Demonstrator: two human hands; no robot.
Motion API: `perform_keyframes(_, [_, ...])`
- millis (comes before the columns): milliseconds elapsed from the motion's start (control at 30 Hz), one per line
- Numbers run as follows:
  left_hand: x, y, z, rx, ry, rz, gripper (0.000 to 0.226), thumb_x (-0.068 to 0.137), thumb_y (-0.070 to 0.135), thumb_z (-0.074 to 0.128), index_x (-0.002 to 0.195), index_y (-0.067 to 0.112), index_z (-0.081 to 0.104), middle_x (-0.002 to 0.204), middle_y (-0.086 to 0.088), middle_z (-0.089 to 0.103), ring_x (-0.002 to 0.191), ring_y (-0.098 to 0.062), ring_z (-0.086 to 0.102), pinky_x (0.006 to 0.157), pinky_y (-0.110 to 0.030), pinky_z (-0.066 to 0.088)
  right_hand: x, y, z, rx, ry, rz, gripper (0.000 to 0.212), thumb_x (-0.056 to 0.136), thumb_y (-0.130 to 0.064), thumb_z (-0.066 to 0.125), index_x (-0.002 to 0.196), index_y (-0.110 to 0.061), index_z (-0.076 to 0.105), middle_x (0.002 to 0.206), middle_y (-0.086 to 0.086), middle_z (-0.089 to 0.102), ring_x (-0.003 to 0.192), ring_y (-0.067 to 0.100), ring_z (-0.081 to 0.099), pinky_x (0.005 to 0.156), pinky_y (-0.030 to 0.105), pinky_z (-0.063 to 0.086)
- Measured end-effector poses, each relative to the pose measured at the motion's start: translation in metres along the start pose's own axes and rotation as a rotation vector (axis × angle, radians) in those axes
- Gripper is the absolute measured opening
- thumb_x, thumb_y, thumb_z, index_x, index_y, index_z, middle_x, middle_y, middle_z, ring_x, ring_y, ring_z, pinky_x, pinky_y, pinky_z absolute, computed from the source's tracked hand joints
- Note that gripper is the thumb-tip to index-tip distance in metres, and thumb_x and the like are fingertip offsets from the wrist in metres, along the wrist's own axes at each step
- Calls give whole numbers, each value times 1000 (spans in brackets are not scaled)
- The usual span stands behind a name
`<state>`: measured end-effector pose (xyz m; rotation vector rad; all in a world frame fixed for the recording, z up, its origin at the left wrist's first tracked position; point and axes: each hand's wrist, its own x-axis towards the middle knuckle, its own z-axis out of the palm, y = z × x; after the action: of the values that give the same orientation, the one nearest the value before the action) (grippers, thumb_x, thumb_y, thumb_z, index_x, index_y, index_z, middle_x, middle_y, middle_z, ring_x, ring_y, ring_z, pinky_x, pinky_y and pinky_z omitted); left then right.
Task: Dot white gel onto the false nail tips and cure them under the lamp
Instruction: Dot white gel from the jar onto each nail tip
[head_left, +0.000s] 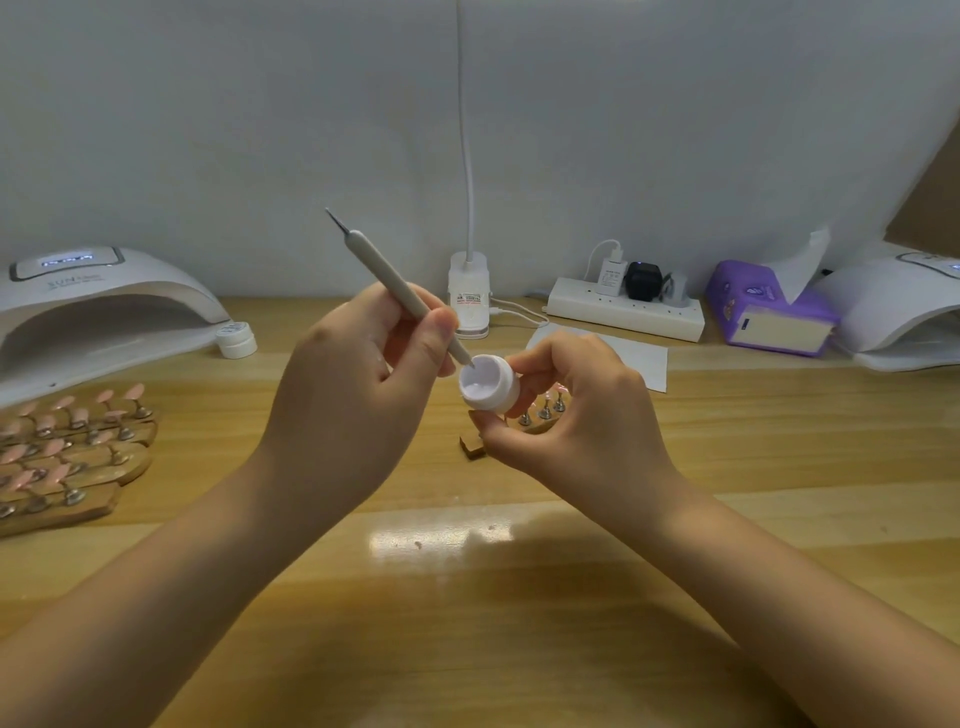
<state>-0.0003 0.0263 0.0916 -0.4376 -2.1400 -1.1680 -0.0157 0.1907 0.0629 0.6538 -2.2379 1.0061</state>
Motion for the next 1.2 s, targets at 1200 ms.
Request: perform_keyframes(1200, [13, -4, -9, -557, 103, -611, 32, 75, 53, 64, 68, 22, 67, 57, 8, 62, 52, -6, 55, 61, -28, 38, -1, 2, 1, 6, -24, 32, 34, 67, -44, 82, 75, -18, 62, 66, -18, 58, 72, 8, 52, 64, 30, 43])
